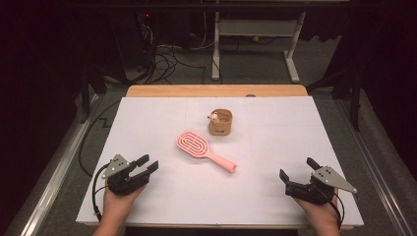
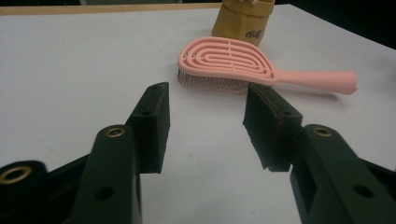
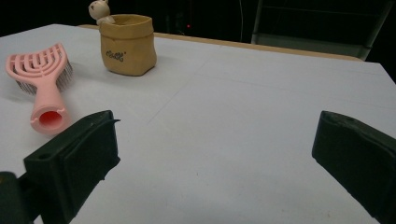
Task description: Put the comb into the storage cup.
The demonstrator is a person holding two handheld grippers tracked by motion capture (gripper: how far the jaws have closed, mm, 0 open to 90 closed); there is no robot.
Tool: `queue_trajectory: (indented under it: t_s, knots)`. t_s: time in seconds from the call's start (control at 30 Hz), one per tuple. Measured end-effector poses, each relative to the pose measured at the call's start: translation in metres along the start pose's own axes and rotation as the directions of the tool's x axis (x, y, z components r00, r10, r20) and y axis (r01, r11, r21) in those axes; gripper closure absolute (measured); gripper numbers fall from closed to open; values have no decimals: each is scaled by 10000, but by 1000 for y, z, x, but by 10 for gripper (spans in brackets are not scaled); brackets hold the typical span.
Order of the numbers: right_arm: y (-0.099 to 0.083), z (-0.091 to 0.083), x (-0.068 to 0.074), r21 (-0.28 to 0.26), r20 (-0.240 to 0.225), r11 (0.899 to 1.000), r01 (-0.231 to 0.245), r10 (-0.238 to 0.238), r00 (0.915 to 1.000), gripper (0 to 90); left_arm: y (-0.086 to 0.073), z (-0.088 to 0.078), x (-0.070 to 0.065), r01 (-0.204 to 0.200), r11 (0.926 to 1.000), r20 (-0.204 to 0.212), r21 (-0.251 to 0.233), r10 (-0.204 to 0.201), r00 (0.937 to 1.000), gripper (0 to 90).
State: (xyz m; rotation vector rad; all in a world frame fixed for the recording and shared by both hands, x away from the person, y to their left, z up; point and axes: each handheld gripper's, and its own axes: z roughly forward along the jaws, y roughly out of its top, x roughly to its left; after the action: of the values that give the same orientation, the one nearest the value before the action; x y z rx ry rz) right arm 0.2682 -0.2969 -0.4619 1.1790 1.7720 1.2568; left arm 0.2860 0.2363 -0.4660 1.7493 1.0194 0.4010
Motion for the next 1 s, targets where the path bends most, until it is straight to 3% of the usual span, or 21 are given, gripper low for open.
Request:
queue_trajectory:
  t_s: [0.37, 0.5, 0.53, 0.77, 0.87, 1.0]
  knots:
    - [0, 0, 0, 16, -13, 10000, 25, -24, 10000, 13, 2, 8, -13, -623, 9967, 570, 518, 593, 9966, 900]
    - [0, 0, 1, 44, 32, 10000, 13, -13, 10000, 14, 4, 11, -17, -579, 9966, 764, 580, 534, 9956, 900]
    - [0, 0, 2, 42, -9, 10000, 22, -22, 10000, 14, 6, 14, -18, -265, 9986, 1026, 463, 217, 9945, 900]
    - [0, -2, 2, 3, -9, 10000, 63, -63, 10000, 15, 16, 29, -23, -62, 9986, 1025, 520, 8, 9947, 900]
    - [0, -3, 1, -68, -35, 10000, 14, -14, 10000, 15, 27, 41, -30, 207, 9990, 1278, 389, -255, 9915, 900]
    - [0, -3, -1, -71, -24, 10000, -23, 23, 10000, 16, 42, 59, -46, -374, 9978, 1299, 547, 301, 9911, 900]
